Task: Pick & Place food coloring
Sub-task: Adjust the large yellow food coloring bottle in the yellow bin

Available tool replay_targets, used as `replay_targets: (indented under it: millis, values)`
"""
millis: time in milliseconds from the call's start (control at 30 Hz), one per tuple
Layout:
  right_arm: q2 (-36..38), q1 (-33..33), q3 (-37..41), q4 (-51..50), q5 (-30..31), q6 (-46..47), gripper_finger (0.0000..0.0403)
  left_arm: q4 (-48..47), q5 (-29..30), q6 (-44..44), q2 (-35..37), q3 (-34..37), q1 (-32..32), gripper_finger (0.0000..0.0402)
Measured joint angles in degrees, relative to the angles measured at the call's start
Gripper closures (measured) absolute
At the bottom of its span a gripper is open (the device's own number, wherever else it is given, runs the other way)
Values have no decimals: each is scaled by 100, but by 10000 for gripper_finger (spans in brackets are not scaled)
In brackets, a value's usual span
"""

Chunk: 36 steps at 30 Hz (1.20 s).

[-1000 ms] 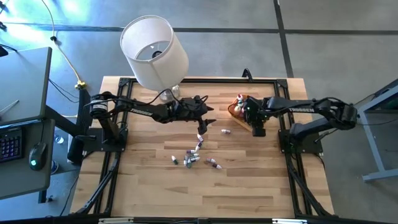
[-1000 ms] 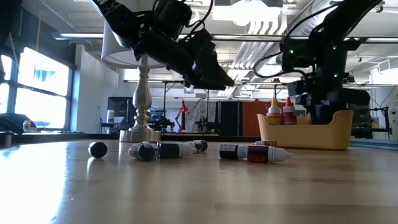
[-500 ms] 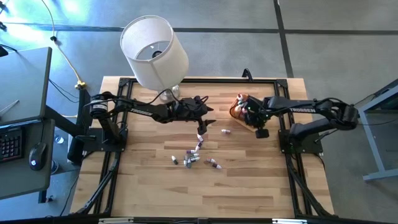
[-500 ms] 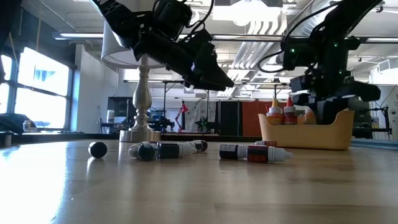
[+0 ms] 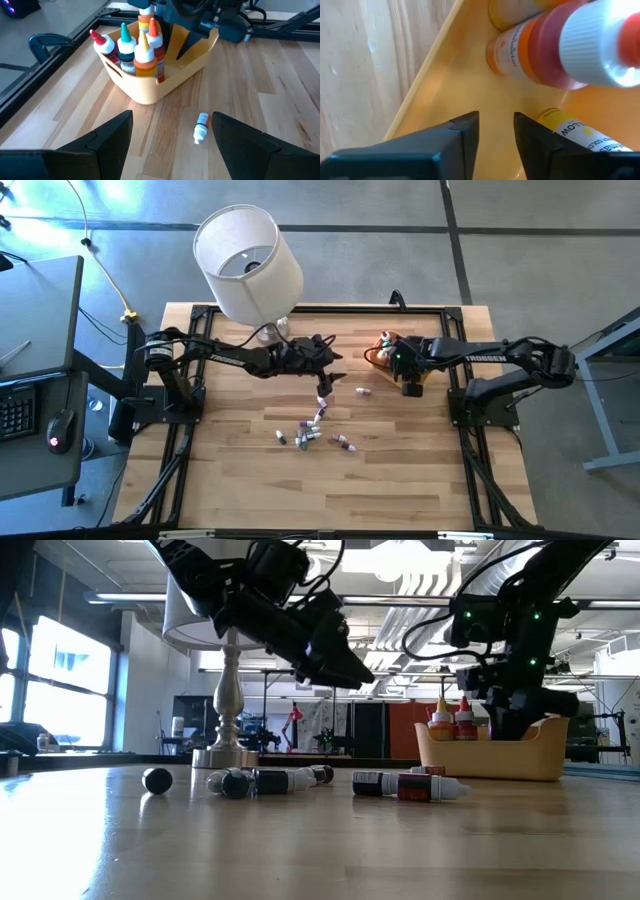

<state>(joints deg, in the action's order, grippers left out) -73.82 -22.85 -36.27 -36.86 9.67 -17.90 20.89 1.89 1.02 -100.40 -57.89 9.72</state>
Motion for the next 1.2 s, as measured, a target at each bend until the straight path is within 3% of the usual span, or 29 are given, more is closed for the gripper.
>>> replay_targets:
  millis: [233,333,467,600,833,1200]
  values:
    - [0,0,0,8,214,82,274,-60,-1,-5,0,0,0,133]
    - [2,0,0,6,161,67,307,-130,0,-7,0,0,0,133]
    - [0,44,0,-9,151,21,389,-154,0,-5,0,0,0,133]
    - [0,42,0,-45,246,-11,381,-153,0,-4,1,0,0,133]
    - [4,-111,-2,-38,1700,364,379,-144,0,-4,2,0,0,133]
    - [2,-348,-2,87,-166,47,268,-156,0,20,2,0,0,133]
